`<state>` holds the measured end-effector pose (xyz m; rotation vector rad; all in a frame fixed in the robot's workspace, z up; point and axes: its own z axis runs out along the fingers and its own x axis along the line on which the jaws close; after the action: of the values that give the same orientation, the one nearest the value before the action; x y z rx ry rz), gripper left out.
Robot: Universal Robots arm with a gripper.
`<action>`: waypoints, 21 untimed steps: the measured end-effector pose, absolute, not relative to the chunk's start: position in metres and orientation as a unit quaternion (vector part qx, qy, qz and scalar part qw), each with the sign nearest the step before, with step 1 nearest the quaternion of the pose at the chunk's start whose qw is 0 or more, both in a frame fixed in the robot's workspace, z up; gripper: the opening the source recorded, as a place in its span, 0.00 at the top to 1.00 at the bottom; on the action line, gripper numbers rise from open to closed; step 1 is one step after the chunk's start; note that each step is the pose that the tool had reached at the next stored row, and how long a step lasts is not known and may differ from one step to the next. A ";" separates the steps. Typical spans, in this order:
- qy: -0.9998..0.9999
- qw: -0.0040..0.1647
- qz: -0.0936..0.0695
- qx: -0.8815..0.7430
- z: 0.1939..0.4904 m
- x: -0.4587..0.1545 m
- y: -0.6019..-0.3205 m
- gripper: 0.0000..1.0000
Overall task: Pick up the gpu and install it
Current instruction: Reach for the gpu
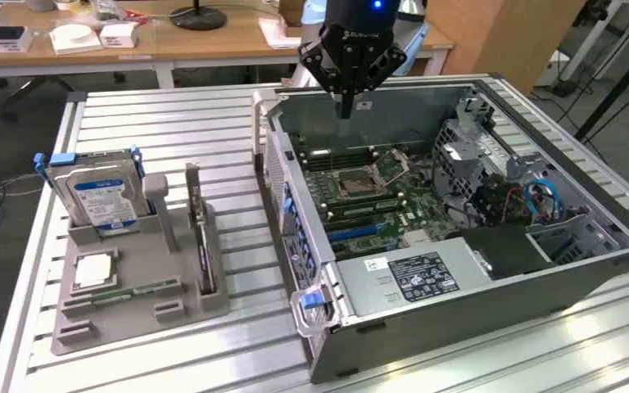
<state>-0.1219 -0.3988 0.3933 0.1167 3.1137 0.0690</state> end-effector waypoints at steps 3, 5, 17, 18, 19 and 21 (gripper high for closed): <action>0.999 0.012 0.022 0.037 0.393 -0.122 -0.399 0.89; 0.999 0.012 0.022 0.037 0.393 -0.122 -0.399 0.89; 0.999 0.012 0.022 0.037 0.393 -0.129 -0.399 0.89; 0.999 0.013 0.022 0.037 0.393 -0.131 -0.399 0.89; 0.999 0.012 0.022 0.037 0.393 -0.133 -0.399 0.89; 0.999 0.013 0.022 0.037 0.393 -0.137 -0.399 0.89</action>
<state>-0.1367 -0.3989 0.3930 0.1166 3.1136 0.0689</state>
